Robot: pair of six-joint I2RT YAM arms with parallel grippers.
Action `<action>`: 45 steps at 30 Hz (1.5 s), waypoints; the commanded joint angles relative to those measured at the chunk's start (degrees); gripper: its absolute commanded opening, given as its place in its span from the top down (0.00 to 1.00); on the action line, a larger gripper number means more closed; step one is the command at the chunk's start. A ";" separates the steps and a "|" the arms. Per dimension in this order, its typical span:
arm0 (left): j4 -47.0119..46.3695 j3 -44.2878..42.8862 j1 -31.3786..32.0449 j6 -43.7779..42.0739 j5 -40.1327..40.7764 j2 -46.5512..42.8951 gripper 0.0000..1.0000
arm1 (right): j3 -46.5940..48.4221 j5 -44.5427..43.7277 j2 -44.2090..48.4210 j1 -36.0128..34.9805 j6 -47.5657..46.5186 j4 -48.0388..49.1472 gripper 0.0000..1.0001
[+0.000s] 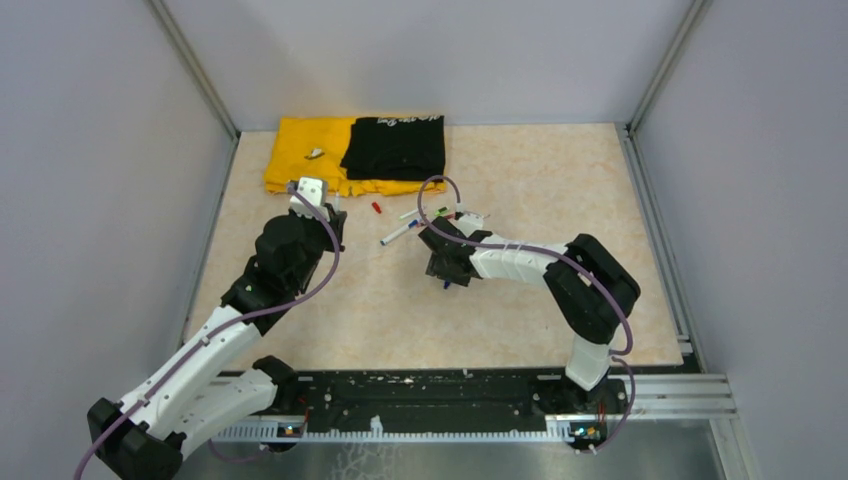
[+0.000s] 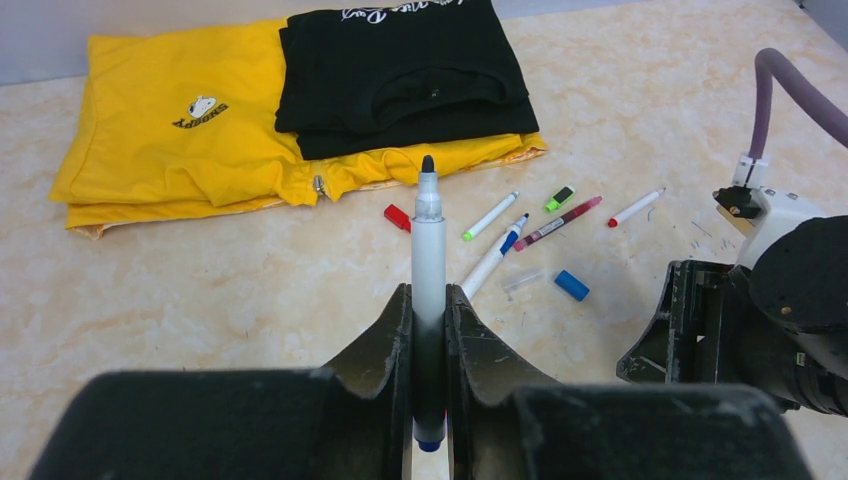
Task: Insert the pens into the pen caps
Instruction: Insert the pen cap onto the pen.
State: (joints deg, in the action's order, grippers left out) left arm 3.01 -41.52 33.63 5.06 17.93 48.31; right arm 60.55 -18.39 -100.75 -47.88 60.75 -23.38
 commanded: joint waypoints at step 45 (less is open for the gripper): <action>-0.64 -0.90 -0.10 -0.49 -1.20 -0.53 1.00 | 3.17 0.94 -2.34 -2.27 -14.98 -7.22 0.72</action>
State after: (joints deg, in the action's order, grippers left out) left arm 3.01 -41.52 33.63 5.04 17.39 48.31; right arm 63.55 -21.80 -103.18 -49.15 45.04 -28.40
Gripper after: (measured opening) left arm 0.170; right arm 0.308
